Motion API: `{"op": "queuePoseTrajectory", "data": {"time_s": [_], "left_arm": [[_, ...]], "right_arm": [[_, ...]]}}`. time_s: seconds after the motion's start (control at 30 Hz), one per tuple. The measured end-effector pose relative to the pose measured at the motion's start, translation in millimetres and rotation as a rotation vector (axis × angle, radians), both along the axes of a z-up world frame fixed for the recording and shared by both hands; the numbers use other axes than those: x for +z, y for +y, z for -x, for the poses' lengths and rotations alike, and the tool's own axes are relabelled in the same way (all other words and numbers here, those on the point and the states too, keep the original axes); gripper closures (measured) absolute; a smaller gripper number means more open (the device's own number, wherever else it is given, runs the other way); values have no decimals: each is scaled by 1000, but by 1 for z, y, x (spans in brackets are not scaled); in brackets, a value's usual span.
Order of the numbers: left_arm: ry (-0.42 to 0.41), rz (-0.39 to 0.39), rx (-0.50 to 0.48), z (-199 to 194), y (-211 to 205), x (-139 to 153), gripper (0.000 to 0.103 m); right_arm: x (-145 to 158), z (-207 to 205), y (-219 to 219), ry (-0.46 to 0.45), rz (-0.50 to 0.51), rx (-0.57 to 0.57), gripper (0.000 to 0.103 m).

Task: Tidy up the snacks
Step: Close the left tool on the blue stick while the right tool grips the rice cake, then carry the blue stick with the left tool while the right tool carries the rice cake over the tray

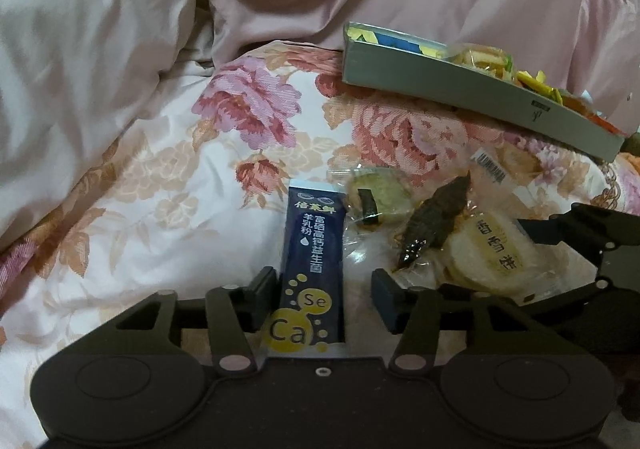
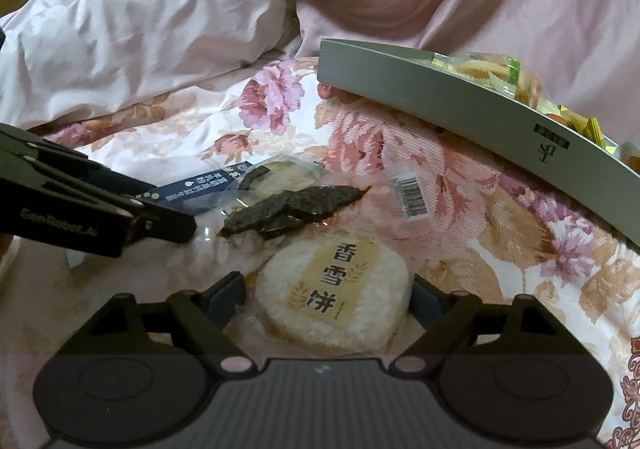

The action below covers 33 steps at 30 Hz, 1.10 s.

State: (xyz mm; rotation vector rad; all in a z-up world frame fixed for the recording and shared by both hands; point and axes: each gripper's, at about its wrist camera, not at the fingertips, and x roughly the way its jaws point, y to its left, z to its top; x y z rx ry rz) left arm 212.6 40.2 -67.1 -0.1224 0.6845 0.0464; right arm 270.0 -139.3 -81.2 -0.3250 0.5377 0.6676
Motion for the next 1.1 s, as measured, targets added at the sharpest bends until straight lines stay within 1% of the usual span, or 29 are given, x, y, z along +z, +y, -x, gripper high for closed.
{"op": "queuePoseTrajectory", "data": {"time_s": [0.1,0.23,0.33,0.37,0.5,0.7,0.77,0.87,0.93,1.03,1.07,1.1], "left_arm": [[6,-30,-17,0,-3,0,41],[14,-49,-25,0,-4,-1,41],[14,-52,-16,2,-4,0,48],[11,-50,-8,2,-3,0,52],[-1,-8,33,5,2,0,66],[-11,-32,63,9,-5,1,71],[-16,-10,81,11,-5,2,72],[-23,53,106,14,-1,3,73],[-34,119,116,17,2,5,74],[-54,236,110,19,6,6,74],[-61,262,105,20,6,7,74],[-69,268,101,20,4,8,74]], "right_arm": [[0,1,0,-4,3,4,19],[-1,1,1,-5,3,8,21],[-1,2,1,-7,3,10,22],[-1,2,1,-7,3,10,22],[0,4,2,-15,4,0,24],[3,13,7,-42,65,-18,25],[4,17,9,-58,86,-16,25],[4,21,11,-83,105,-9,25],[5,24,12,-95,110,5,25],[8,30,13,-99,88,55,25],[9,32,14,-105,84,68,25],[10,36,15,-122,85,83,25]]}}
